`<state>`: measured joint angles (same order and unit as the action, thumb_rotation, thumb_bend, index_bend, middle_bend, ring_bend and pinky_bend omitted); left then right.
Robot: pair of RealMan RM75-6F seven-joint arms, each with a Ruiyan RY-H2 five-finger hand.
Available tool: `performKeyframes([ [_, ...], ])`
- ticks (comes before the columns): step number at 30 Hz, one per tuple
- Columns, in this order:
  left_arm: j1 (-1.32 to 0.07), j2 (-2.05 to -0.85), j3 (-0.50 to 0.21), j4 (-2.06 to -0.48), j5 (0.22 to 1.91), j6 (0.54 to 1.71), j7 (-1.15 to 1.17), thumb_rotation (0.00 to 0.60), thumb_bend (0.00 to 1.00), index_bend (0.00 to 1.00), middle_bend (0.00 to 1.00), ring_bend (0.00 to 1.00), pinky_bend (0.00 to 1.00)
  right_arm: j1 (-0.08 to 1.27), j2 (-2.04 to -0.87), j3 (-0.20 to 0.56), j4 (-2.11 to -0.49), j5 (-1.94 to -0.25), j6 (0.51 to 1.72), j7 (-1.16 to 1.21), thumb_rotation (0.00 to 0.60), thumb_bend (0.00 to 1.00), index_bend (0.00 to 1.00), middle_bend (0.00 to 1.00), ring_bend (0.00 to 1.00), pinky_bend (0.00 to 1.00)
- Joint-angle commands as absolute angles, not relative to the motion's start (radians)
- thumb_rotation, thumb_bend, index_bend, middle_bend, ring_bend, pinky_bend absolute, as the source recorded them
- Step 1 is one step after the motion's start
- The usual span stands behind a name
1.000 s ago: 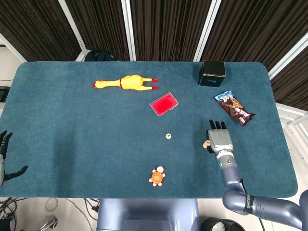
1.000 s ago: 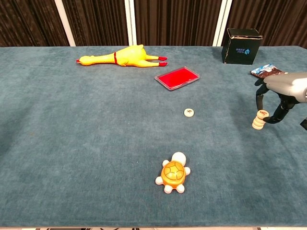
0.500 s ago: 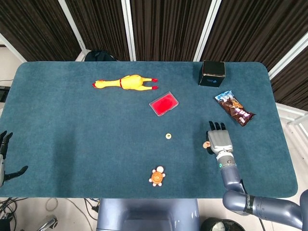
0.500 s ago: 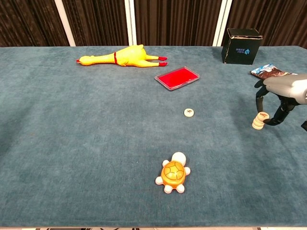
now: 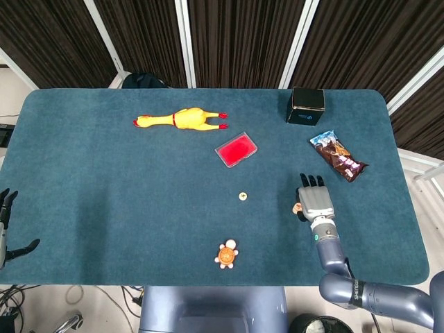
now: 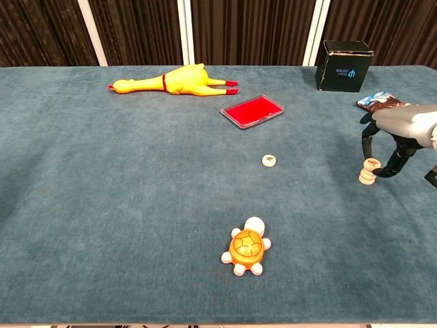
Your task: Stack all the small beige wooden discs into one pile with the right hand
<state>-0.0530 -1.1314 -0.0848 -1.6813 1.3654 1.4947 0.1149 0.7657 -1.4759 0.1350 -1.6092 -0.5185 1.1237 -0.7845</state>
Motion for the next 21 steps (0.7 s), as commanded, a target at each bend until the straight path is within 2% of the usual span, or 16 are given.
performKeyframes([
  [1, -0.053, -1.131, -0.085, -1.681, 1.366, 1.495, 0.115, 0.600, 0.01, 0.08, 0.00, 0.00, 0.00, 0.767, -1.472, 0.133, -1.611, -0.514, 1.123, -0.790, 0.600, 0.43, 0.52, 0.00, 0.00, 0.00],
  [21, -0.053, -1.132, -0.083, -1.681, 1.367, 1.494, 0.117, 0.600, 0.01, 0.08, 0.00, 0.00, 0.00, 0.774, -1.461, 0.127, -1.623, -0.496, 1.121, -0.801, 0.600, 0.43, 0.45, 0.00, 0.00, 0.00],
])
